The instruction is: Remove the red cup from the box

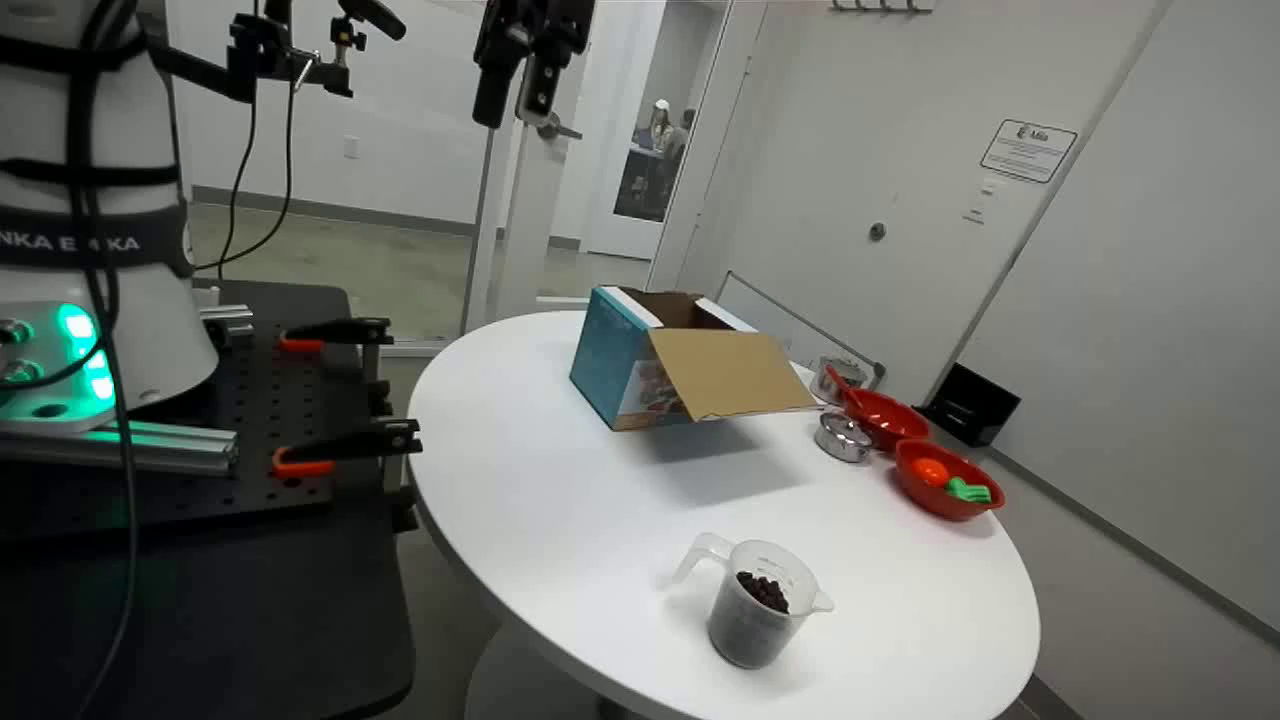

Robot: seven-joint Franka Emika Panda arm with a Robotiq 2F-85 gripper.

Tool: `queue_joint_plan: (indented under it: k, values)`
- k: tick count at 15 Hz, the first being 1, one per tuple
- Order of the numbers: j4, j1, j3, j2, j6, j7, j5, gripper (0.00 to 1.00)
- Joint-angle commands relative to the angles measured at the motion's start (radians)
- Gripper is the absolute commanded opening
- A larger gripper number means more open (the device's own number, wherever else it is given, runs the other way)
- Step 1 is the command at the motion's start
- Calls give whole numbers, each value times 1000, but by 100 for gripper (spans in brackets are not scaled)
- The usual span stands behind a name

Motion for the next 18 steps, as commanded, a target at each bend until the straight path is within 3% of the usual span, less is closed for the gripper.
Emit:
queue_joint_plan:
  k: [1,12,15,18]
  values:
    - [2,16,-14,1,-6,10,-9,100]
    - [14,16,-2,17,6,33,-9,100]
    - [98,35,20,104,30,55,-9,100]
    - [240,51,24,280,109,37,-22,100]
